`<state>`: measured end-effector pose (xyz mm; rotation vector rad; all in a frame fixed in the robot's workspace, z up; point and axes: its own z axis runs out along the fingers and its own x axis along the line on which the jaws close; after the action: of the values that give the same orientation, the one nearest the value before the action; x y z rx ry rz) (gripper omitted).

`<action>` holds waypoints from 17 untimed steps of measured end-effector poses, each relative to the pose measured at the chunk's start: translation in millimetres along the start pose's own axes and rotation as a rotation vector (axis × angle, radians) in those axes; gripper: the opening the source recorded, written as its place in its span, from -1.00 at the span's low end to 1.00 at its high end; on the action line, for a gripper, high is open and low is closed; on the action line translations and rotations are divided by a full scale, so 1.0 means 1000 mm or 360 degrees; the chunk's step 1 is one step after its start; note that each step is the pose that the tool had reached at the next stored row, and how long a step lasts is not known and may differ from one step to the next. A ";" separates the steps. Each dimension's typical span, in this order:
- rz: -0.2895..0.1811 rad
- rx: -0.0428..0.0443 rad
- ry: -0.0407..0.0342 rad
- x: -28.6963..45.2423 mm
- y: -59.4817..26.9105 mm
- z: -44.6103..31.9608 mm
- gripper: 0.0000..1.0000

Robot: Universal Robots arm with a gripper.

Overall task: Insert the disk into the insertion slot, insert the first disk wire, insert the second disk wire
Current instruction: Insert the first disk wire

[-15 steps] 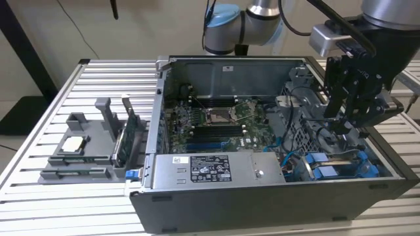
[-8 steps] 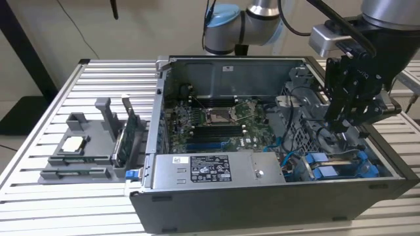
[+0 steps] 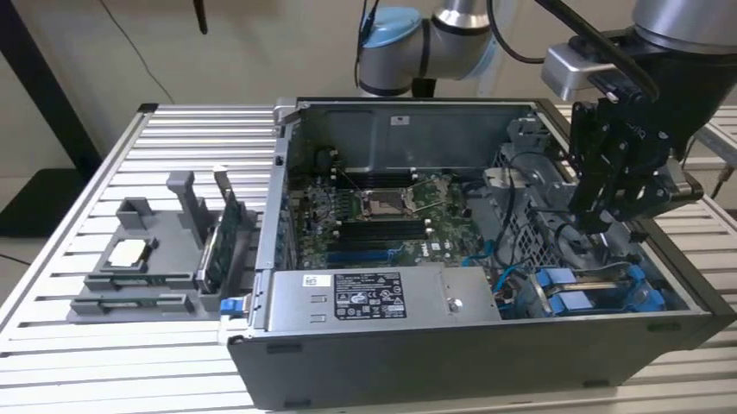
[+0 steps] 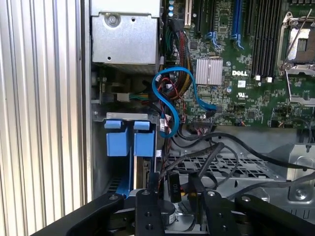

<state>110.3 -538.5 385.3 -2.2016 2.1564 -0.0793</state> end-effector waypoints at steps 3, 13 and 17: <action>0.0000 0.0000 0.0000 0.0000 0.0005 0.0003 -0.25; 0.0000 0.0001 0.0001 0.0001 0.0007 0.0024 -0.25; 0.0000 0.0001 0.0001 0.0000 0.0007 0.0026 -0.25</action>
<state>109.8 -538.6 382.7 -2.2017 2.1562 -0.0801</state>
